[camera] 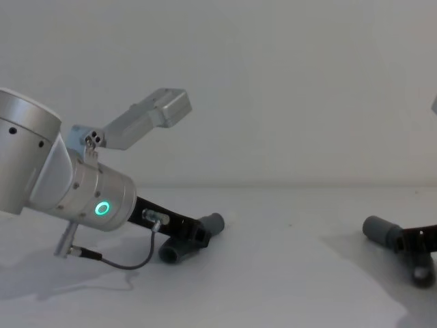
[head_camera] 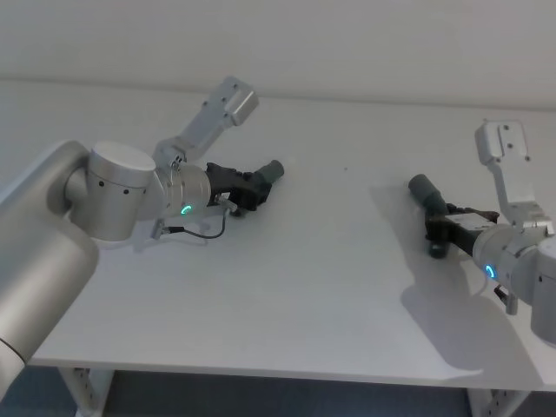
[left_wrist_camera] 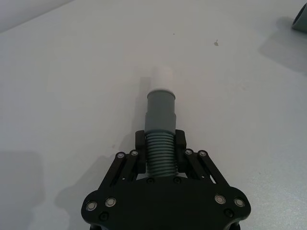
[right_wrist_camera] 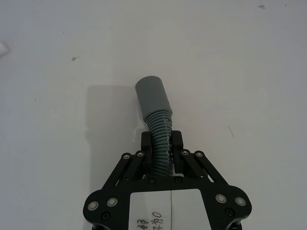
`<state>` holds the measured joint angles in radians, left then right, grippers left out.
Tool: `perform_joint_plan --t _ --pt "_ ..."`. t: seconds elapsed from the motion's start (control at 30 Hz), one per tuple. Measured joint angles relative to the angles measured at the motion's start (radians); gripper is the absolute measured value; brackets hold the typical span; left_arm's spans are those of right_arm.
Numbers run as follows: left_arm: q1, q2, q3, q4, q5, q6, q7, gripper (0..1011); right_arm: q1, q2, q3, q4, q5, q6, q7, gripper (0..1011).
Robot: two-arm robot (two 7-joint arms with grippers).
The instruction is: Use both hands to pick up one end of the pipe from the table, align the ends, and insert them.
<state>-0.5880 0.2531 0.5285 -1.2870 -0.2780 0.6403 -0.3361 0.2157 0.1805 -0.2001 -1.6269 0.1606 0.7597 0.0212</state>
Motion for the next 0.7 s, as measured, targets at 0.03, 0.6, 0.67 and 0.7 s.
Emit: perform_joint_plan --t 0.03,0.6,0.67,0.7 --pt "0.0 0.0 0.0 0.0 0.0 0.0 0.0 333 0.0 0.0 0.0 0.0 0.0 0.0 0.0 235" --pt "0.001 0.0 -0.009 -0.015 0.016 -0.014 0.017 333 0.003 0.0 0.0 0.0 0.007 -0.019 0.027 235" --pt "0.002 -0.001 -0.012 -0.022 0.02 -0.023 0.024 333 0.006 0.0 0.0 0.001 0.013 -0.036 0.043 235" --pt "0.002 -0.001 -0.014 -0.026 0.022 -0.026 0.026 333 0.007 0.001 0.0 0.001 0.016 -0.042 0.047 235"
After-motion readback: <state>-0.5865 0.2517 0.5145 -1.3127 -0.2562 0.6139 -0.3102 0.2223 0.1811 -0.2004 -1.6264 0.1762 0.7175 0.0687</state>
